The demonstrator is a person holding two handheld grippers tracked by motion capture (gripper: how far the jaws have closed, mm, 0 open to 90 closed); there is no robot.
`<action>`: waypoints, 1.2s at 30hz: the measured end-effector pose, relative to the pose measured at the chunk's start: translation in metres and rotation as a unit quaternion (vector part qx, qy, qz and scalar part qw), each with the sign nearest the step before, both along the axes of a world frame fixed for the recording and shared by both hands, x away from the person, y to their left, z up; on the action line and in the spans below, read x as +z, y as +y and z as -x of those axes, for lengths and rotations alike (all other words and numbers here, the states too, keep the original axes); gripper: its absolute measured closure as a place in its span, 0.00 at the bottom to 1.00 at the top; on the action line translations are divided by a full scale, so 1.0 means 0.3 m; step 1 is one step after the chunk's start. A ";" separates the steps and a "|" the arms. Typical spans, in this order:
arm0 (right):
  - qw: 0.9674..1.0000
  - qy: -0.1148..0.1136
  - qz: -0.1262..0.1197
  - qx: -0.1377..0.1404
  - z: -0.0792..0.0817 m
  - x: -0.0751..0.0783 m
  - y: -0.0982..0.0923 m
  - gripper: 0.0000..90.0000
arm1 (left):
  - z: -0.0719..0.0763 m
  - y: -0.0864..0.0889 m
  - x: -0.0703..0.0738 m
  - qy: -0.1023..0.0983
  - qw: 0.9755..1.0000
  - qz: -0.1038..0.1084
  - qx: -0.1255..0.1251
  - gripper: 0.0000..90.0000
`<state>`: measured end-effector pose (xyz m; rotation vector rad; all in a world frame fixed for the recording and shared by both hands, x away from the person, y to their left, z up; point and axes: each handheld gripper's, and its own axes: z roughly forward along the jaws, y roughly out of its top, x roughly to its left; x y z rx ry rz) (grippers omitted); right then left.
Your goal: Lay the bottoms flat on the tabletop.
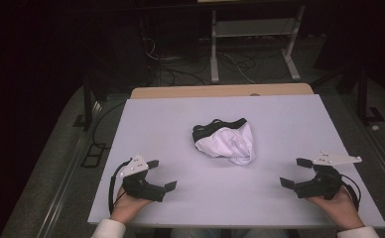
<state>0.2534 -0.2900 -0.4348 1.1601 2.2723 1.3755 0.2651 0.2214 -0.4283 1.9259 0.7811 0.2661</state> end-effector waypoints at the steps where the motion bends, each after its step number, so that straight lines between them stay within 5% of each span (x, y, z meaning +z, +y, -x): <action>1: 1.000 -0.001 0.000 0.000 0.000 0.000 0.000 0.00 | -0.001 0.000 0.000 0.000 1.000 -0.001 0.000 0.00; 26: 1.000 -0.008 -0.006 -0.007 0.007 0.016 -0.007 0.00 | 0.002 0.016 0.003 0.004 1.000 0.001 0.014 0.00; 36: 1.000 -0.013 -0.005 -0.010 -0.001 0.041 -0.014 0.00 | 0.014 0.025 0.011 0.010 0.999 -0.023 0.020 0.00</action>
